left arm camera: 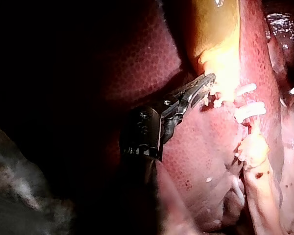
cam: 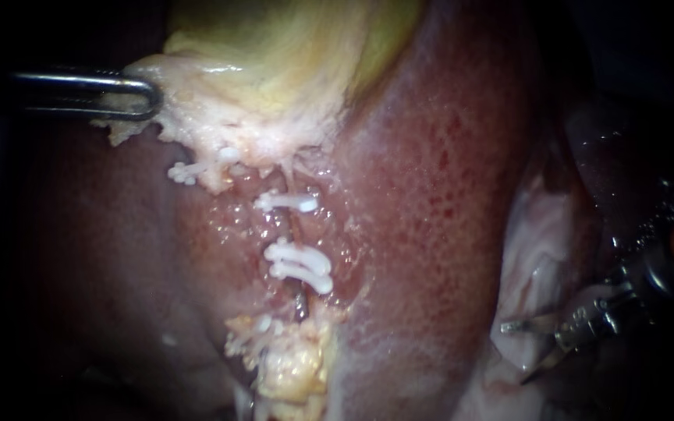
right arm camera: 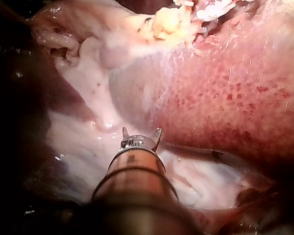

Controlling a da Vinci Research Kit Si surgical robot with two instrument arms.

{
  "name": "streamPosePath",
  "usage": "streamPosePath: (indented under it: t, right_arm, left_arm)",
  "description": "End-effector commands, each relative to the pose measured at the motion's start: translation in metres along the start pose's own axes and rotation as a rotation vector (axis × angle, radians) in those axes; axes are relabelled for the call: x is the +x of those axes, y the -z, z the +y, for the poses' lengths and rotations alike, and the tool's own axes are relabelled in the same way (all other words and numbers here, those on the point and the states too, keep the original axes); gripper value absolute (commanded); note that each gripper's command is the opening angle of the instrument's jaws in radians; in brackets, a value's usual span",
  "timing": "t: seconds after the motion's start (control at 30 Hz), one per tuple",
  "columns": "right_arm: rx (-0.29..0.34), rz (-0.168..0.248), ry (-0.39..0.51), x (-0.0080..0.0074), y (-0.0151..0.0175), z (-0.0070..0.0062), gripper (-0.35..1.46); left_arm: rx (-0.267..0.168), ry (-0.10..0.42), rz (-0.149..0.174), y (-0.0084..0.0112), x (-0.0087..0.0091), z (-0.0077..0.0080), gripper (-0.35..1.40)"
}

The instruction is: Go to the cutting position right tube

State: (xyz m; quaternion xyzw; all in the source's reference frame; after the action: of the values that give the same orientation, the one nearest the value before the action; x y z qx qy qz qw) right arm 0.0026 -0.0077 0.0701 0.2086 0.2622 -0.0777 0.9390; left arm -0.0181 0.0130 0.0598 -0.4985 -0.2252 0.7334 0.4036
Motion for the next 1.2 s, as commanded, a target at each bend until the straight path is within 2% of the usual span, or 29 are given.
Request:
streamPosePath:
  t: [0.03,0.2,0.27,0.37,0.47,0.6,0.7,0.93,1.2]
  right_arm:
    - [0.010,0.036,-0.020,0.0009,0.0004,0.0000,1.41]
    - [0.045,0.160,-0.079,0.0047,0.0018,0.0002,1.41]
    - [0.086,0.242,-0.106,0.0064,0.0023,0.0006,1.41]
    - [0.097,0.305,-0.152,0.0085,0.0028,0.0011,1.41]
    - [0.102,0.347,-0.196,0.0104,0.0030,0.0018,1.41]
    - [0.103,0.390,-0.249,0.0122,0.0032,0.0030,1.38]
    - [0.111,0.396,-0.310,0.0131,0.0032,0.0039,1.33]
    - [0.126,0.418,-0.442,0.0138,0.0022,0.0062,1.29]
    - [0.126,0.467,-0.613,0.0146,0.0003,0.0101,1.29]
  left_arm:
    - [-0.001,0.000,0.000,0.0000,0.0000,0.0000,-0.35]
    - [-0.001,0.000,0.000,0.0000,0.0000,0.0000,-0.35]
    - [-0.001,0.000,0.000,0.0000,0.0000,0.0000,-0.35]
    - [0.000,0.000,0.000,0.0000,0.0000,0.0000,-0.35]
    - [0.000,0.000,0.000,0.0000,0.0000,0.0000,-0.35]
    - [0.000,0.000,0.000,0.0001,0.0000,0.0001,-0.35]
    - [0.000,0.000,0.000,0.0001,0.0000,0.0001,-0.35]
    - [0.002,0.000,0.001,0.0001,0.0000,0.0003,-0.35]
    - [0.002,0.000,0.001,0.0000,0.0000,0.0003,-0.35]
